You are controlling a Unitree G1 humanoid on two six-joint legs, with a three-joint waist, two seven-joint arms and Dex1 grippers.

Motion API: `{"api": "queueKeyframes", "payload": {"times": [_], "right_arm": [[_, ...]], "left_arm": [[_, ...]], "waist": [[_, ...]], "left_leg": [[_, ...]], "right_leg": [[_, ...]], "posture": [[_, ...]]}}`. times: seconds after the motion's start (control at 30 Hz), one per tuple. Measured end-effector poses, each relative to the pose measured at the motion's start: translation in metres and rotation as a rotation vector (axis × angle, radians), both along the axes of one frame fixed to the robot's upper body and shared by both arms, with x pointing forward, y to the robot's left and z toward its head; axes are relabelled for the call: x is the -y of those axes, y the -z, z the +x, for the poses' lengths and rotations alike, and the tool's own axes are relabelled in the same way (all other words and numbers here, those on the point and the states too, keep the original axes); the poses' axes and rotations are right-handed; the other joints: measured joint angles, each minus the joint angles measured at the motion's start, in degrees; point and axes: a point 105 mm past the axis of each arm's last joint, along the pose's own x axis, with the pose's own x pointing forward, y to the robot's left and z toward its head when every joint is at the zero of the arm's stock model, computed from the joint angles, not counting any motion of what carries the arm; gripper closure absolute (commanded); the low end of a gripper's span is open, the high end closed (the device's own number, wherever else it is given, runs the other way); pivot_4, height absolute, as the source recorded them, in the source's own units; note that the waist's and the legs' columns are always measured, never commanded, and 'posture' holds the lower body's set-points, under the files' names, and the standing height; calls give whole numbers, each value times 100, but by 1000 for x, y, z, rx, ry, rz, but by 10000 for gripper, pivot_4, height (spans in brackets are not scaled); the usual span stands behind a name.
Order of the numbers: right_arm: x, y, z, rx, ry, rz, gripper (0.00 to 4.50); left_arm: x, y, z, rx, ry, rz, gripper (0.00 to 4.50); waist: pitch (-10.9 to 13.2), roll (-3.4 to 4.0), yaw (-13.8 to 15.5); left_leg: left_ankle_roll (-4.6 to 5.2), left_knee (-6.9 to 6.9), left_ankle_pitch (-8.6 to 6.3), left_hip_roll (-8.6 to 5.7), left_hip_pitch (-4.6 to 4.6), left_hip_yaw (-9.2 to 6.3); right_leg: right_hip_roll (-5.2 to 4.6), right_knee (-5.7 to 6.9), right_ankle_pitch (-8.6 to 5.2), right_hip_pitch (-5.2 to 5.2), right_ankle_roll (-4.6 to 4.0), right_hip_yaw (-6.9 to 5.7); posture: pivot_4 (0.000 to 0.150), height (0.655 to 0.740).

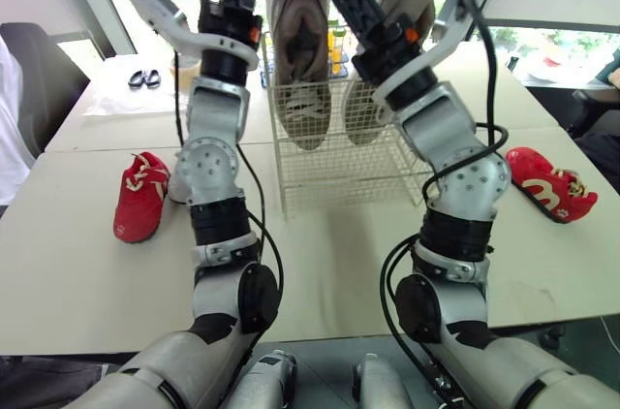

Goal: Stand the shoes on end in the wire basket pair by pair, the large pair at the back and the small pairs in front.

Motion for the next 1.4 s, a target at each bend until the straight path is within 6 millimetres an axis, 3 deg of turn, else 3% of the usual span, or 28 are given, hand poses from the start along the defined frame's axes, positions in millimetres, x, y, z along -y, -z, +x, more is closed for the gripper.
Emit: {"api": "queueKeyframes", "payload": {"times": [0.27, 0.37, 0.53, 0.6, 0.63, 0.7, 0.9, 0.93, 1.03, 1.23, 1.4], "right_arm": [[-6, -7, 2, 4, -46, 66, 374], [-6, -9, 3, 7, -47, 75, 8882], [-5, -7, 6, -2, -42, 85, 33812], [-5, -7, 6, -3, -41, 84, 38204], [-5, -7, 6, -5, -42, 84, 38220], [-5, -7, 6, -9, -49, 83, 38220], [9, -20, 4, 34, 3, -19, 38221], [13, -27, -1, 76, 12, -86, 38221], [28, -40, -16, 197, 40, -313, 38221], [68, -30, -40, 353, -20, -845, 38221], [86, -29, -33, 460, -10, -1098, 38221]], "left_arm": [[4, 7, -4, -11, 7, 0, 42561], [4, 10, -6, -12, 4, 1, 42561], [4, 10, -9, 6, 2, 11, 42561], [4, 10, -10, 14, -4, 37, 42561], [3, 10, -11, 19, -7, 63, 42561], [1, 10, -12, 35, -10, 133, 32325], [18, 32, -19, 39, 127, 426, 2134], [18, 31, -26, 67, 160, 500, 344], [13, 36, -43, 113, 281, 667, 344], [-20, 53, -68, 123, 420, 908, 344], [-31, 62, -74, 119, 451, 970, 344]], "waist": [[-1, 1, -127], [-1, 1, -128], [-1, 1, -128], [-1, 1, -132], [-1, 1, -134], [-1, 2, -137], [-1, 6, -125], [0, 6, -126], [0, 8, -127], [7, 15, -134], [7, 16, -134]], "left_leg": [[-1, -9, 1, 1, 0, 0], [-1, -10, 1, 1, 0, 0], [-1, -10, 0, 1, 0, 0], [-1, -11, 1, 1, 0, 1], [-1, -11, 1, 1, 0, 1], [-1, -12, 1, 1, 0, 1], [0, -10, 1, -1, -2, -1], [0, -13, 1, -1, -2, -1], [1, -15, 0, -1, -1, -2], [28, -20, -16, 3, 0, 6], [26, -19, -18, 7, 2, 13]], "right_leg": [[1, 1, 0, -5, 0, 1], [1, 1, 0, -6, 0, 1], [1, 0, 0, -7, 0, 1], [1, 1, 0, -7, 0, 2], [2, 1, 0, -8, 0, 3], [2, 2, 0, -10, 0, 3], [1, 4, 0, -10, -1, 3], [1, 4, -1, -12, -1, 4], [2, 1, -1, -11, -1, 3], [3, -10, -3, -9, 1, 2], [1, -11, -3, -9, 1, 4]], "posture": [[1500, 7400], [1500, 7400], [1500, 7400], [1500, 7400], [1500, 7400], [1500, 7400], [1500, 7400], [1500, 7400], [1500, 7400], [1500, 7400], [1500, 7400]]}}
